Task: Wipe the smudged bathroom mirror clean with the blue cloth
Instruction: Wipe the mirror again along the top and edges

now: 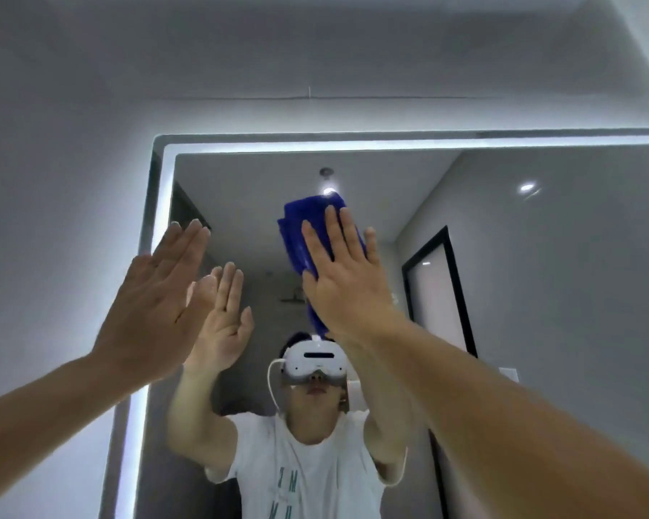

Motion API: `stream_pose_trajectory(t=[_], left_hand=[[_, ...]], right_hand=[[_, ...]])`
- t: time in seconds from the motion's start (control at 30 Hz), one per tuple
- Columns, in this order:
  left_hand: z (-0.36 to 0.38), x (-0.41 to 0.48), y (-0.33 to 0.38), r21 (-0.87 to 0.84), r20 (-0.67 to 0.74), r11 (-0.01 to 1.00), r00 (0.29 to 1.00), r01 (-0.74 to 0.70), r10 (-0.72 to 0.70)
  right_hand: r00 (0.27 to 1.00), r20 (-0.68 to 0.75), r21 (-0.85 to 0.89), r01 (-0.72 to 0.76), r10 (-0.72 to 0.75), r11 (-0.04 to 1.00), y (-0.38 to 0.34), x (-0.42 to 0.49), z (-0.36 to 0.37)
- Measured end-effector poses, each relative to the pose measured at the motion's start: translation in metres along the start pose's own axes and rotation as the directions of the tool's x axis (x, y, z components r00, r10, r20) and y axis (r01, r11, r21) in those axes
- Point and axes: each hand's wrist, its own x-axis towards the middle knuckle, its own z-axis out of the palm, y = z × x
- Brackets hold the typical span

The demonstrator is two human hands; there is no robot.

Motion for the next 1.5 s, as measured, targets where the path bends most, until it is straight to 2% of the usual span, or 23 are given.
stream_pose_trajectory(t=[0.07, 0.1, 0.17, 0.27, 0.37, 0.47, 0.53, 0.63, 0.7, 0.77, 0.87, 1.03, 1.2, 1.4, 1.5], left_hand=[[-0.016, 0.005, 0.000, -0.109, -0.244, 0.967, 0.949, -0.230, 0.199], [-0.030, 0.002, -0.002, -0.161, -0.305, 0.942, 0.923, -0.294, 0.236], [-0.041, 0.002, 0.012, -0.177, -0.330, 0.924, 0.905, -0.338, 0.268], [-0.036, 0.008, 0.041, -0.142, -0.290, 0.931, 0.913, -0.336, 0.286], [-0.035, 0.004, 0.036, -0.117, -0.263, 0.936, 0.919, -0.332, 0.293], [-0.037, -0.002, 0.021, -0.116, -0.258, 0.932, 0.916, -0.344, 0.306], [-0.040, -0.008, 0.004, -0.114, -0.254, 0.938, 0.922, -0.328, 0.292], [-0.041, -0.015, -0.023, -0.136, -0.262, 0.949, 0.934, -0.285, 0.243], [-0.034, -0.018, -0.036, -0.101, -0.218, 0.962, 0.949, -0.254, 0.228], [-0.027, -0.026, -0.051, -0.012, -0.175, 0.971, 0.956, -0.239, 0.234], [-0.043, -0.042, -0.082, -0.100, -0.233, 0.958, 0.942, -0.269, 0.240], [-0.057, -0.058, -0.107, -0.108, -0.260, 0.952, 0.933, -0.285, 0.249], [-0.048, -0.072, -0.092, -0.117, -0.220, 0.956, 0.946, -0.270, 0.240], [-0.019, -0.084, -0.041, -0.182, -0.250, 0.943, 0.941, -0.279, 0.230], [-0.009, -0.090, -0.002, -0.128, -0.322, 0.891, 0.868, -0.436, 0.378]], right_hand=[[0.992, -0.007, -0.005, -0.125, 0.125, 0.992, 0.059, 0.004, -0.004], [0.983, -0.006, 0.005, -0.181, 0.181, 0.983, 0.087, 0.003, -0.006], [0.954, 0.006, 0.018, -0.301, 0.301, 0.953, 0.137, -0.006, -0.010], [0.889, 0.019, 0.010, -0.457, 0.457, 0.889, 0.187, -0.027, -0.013], [0.857, -0.011, 0.015, -0.515, 0.515, 0.857, 0.201, -0.043, -0.008], [0.824, -0.013, 0.057, -0.566, 0.567, 0.823, 0.184, -0.045, -0.008], [0.839, -0.019, 0.072, -0.542, 0.544, 0.837, 0.153, -0.044, -0.007], [0.920, -0.037, 0.074, -0.386, 0.390, 0.919, 0.072, -0.042, -0.002], [0.955, -0.032, 0.089, -0.290, 0.294, 0.953, 0.010, -0.040, 0.004], [0.972, -0.036, 0.109, -0.226, 0.231, 0.968, -0.050, -0.039, 0.010], [0.986, -0.033, 0.185, -0.153, 0.162, 0.971, -0.129, -0.054, 0.020], [1.000, -0.011, 0.245, 0.003, 0.000, 0.970, -0.224, -0.093, 0.031], [0.996, 0.017, 0.204, 0.084, -0.089, 0.975, -0.205, -0.120, 0.030], [0.999, -0.016, 0.194, 0.030, -0.028, 0.980, -0.106, -0.170, 0.038], [0.999, -0.047, 0.152, 0.000, 0.008, 0.988, -0.036, -0.194, 0.040]])
